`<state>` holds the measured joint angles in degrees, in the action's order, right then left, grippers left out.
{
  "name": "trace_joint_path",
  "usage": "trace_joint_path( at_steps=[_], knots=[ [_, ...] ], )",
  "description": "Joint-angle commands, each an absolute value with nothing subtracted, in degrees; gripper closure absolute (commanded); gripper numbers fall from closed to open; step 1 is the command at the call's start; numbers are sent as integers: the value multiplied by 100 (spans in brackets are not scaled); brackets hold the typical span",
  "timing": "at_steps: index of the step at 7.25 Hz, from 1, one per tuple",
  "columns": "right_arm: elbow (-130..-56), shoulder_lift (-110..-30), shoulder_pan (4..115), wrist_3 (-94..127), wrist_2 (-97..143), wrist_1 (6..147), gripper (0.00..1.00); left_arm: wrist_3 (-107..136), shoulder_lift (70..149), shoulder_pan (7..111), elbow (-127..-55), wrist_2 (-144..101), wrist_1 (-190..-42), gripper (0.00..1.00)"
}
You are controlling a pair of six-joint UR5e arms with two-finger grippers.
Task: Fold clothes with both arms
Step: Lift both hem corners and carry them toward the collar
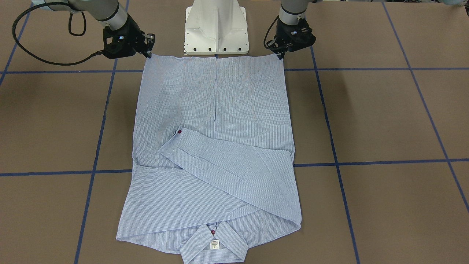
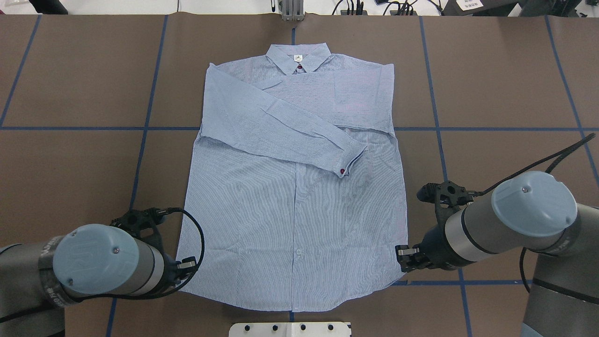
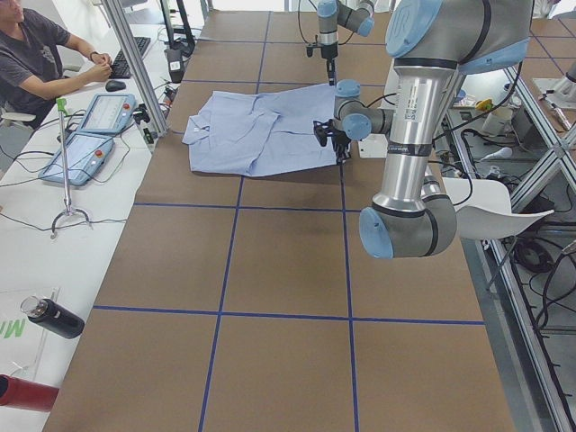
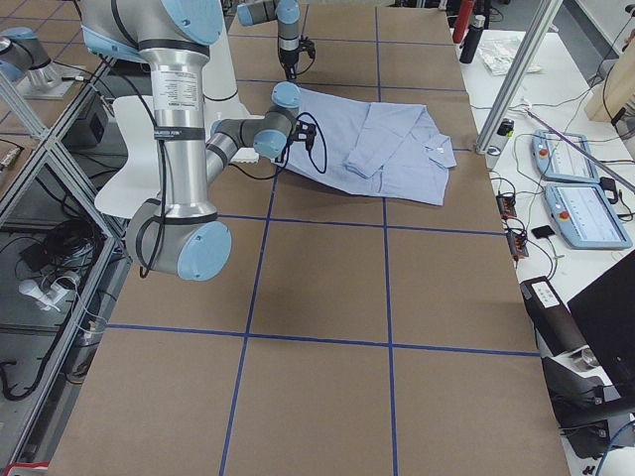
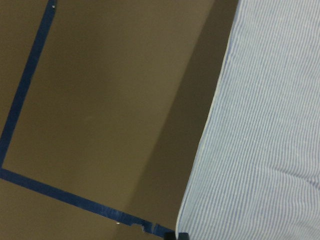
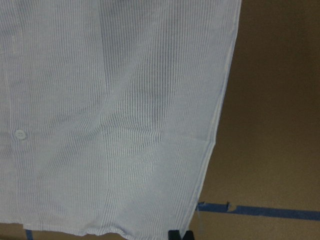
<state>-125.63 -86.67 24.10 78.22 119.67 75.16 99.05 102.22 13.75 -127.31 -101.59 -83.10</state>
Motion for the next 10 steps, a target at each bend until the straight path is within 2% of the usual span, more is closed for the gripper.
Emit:
trace_joint_path(
  at_steps=[1, 3, 6, 10],
  knots=[
    [-12787, -8675, 2556, 7805, 12399, 7523, 100, 9905, 10222, 1108, -12998, -10274, -7912, 100],
    [-12858, -8710, 2593, 7778, 12603, 7532, 100, 9905, 10222, 845, -13060, -10423, -7665, 100],
    [-13033, -8815, 2593, 7778, 13033, 7541, 100, 9914, 10239, 519, -13719, -10590, -6936, 100],
    [-12938, -8798, 2505, 7778, 13079, 7541, 100, 9905, 10292, 510, -13493, -10600, -6935, 100]
  ],
)
